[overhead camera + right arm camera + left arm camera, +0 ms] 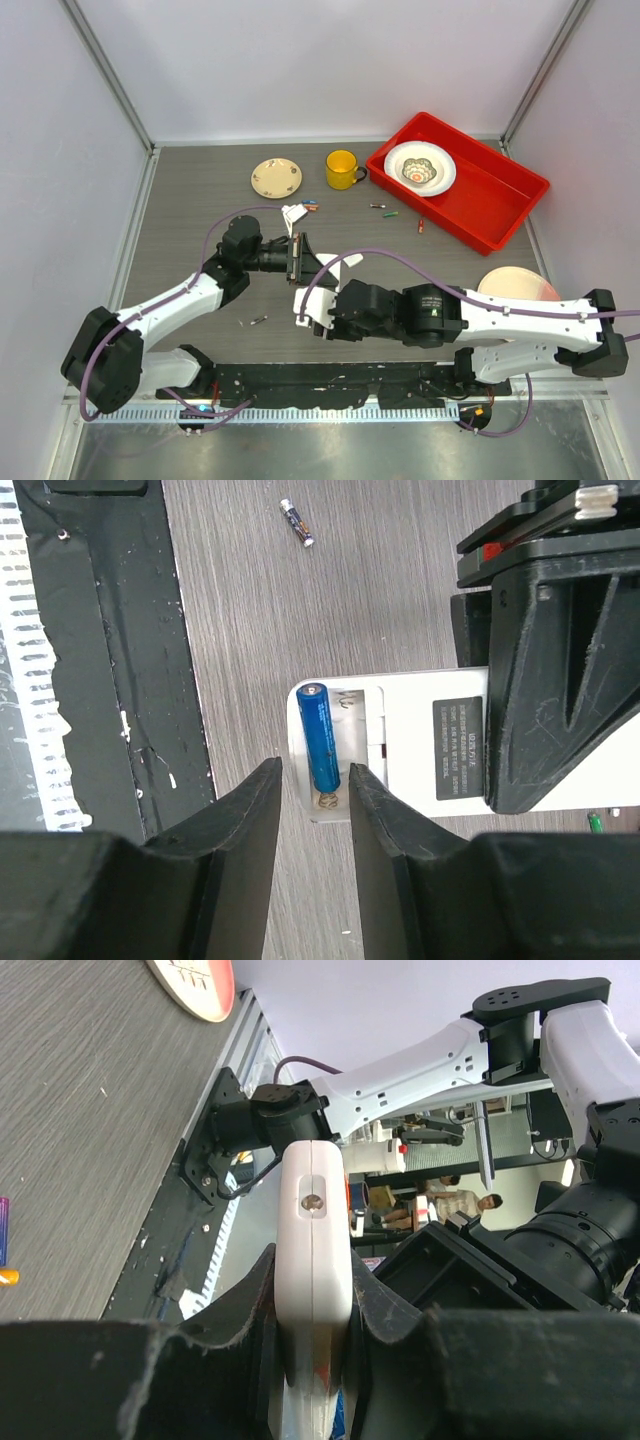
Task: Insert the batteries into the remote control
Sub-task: Load the battery into the remote control.
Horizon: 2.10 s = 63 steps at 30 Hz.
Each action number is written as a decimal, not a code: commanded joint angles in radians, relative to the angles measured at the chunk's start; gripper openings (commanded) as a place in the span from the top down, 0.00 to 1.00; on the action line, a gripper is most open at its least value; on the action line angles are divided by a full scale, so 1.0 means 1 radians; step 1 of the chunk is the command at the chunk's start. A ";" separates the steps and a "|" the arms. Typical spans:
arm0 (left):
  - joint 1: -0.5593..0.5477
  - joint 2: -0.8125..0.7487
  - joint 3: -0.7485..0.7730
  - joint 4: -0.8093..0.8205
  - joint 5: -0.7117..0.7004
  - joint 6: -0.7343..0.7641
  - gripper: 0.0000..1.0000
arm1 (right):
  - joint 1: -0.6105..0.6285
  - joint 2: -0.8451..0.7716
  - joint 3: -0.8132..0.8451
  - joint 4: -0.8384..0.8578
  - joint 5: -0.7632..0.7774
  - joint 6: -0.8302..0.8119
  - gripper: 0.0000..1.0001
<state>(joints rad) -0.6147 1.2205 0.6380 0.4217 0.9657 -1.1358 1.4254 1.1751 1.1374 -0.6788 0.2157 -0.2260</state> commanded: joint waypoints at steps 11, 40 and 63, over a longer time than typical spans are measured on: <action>-0.005 0.017 0.035 0.052 0.054 -0.016 1.00 | -0.005 -0.083 0.090 -0.039 0.054 0.005 0.57; -0.011 0.028 -0.095 0.238 -0.209 -0.030 1.00 | -0.256 -0.249 -0.262 0.403 -0.083 0.784 0.14; -0.010 0.028 -0.067 0.226 -0.234 -0.012 1.00 | -0.283 -0.233 -0.271 0.318 -0.070 0.810 0.13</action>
<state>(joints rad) -0.6216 1.2633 0.5346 0.5869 0.7330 -1.1625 1.1481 0.9749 0.8490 -0.3759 0.1181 0.5484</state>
